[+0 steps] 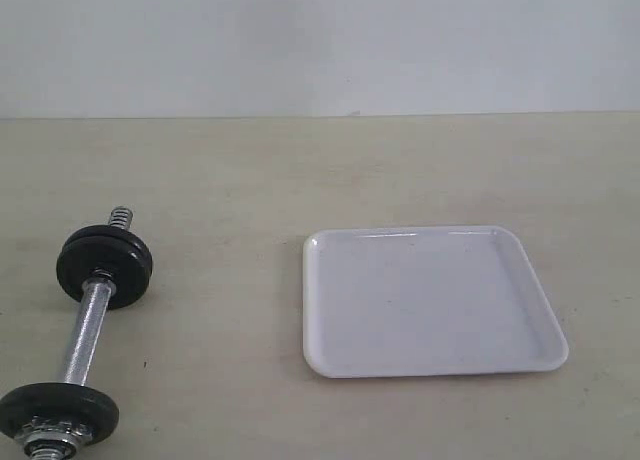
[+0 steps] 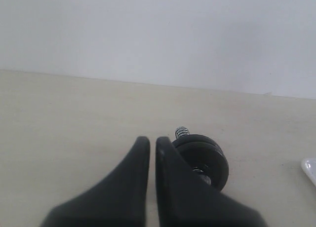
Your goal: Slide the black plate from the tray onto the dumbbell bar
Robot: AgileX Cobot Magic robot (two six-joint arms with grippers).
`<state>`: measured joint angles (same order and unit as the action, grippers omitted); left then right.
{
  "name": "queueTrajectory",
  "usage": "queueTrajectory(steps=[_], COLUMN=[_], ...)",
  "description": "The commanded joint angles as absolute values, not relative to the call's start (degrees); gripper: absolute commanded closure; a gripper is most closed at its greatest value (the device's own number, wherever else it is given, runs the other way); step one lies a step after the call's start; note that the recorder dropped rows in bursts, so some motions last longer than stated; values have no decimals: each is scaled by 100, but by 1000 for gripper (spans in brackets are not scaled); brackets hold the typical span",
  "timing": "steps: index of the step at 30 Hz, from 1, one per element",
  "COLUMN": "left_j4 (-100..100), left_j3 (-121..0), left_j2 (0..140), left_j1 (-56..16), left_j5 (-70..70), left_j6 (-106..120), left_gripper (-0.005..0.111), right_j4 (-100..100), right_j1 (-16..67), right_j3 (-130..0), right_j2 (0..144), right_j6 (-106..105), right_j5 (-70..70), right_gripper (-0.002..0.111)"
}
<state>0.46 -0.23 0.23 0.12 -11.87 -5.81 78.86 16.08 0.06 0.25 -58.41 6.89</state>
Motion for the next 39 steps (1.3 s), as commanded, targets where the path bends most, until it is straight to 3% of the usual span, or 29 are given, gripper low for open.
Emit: queueTrajectory(steps=[1, 15, 26, 39], left_j4=[39, 39, 39, 39], left_j3=[0, 0, 0, 0], left_j2=[0, 0, 0, 0], left_j1=[35, 35, 35, 35], left_j5=[-1133, -1133, -1133, -1133], left_j6=[-550, -550, -550, -550], left_gripper=[102, 102, 102, 102], right_j4=[7901, 7888, 7966, 7978], right_j1=[1585, 1585, 1585, 1585], right_j3=[0, 0, 0, 0], right_j2=[16, 16, 16, 16], right_j6=[-5862, -5918, -8676, -8739], right_j5=[727, 494, 697, 945], right_gripper=[108, 108, 108, 108])
